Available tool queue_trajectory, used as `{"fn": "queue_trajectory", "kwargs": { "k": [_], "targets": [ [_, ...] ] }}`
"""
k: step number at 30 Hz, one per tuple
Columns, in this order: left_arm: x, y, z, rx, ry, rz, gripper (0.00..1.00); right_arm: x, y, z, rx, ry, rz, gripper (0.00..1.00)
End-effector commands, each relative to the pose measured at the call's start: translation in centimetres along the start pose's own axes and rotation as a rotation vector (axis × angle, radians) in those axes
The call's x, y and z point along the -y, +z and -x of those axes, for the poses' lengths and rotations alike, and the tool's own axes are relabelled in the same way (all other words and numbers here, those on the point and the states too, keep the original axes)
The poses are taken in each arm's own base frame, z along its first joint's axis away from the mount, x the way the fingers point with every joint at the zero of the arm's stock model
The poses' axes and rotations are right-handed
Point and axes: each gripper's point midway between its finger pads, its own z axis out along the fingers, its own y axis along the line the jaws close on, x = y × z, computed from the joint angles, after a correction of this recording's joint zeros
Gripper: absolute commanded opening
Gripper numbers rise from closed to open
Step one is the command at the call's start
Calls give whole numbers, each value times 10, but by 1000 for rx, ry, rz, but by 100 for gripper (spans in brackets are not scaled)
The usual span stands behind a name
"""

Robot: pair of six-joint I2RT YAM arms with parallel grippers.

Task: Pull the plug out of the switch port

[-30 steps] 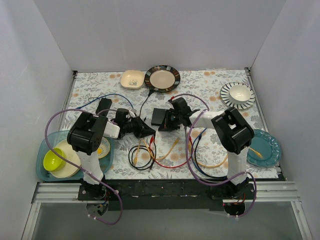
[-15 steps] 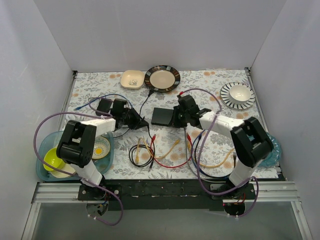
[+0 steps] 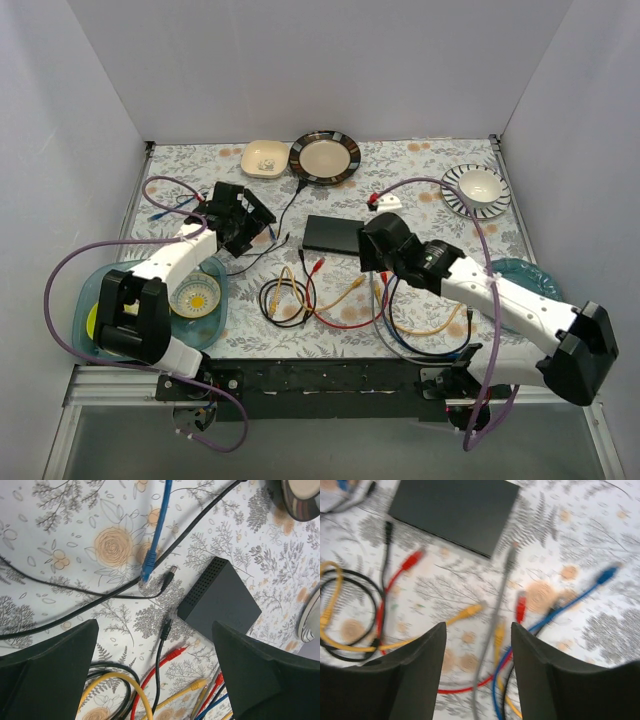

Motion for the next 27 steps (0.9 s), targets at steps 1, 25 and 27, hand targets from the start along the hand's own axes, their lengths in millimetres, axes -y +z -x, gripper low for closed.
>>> {"fn": "queue_trajectory", "kwargs": {
  "k": [1,25,27],
  "targets": [
    [-7,-18,5,18,-27,55,98,57,-22,-34,10,73,-190,66],
    [-50,-47,-73,-111,76,104,84,95,9,-124,-191,507,-193,19],
    [-54,-48,-71,-96,111,100,79,96,15,-134,-240,499,-212,17]
  ]
}}
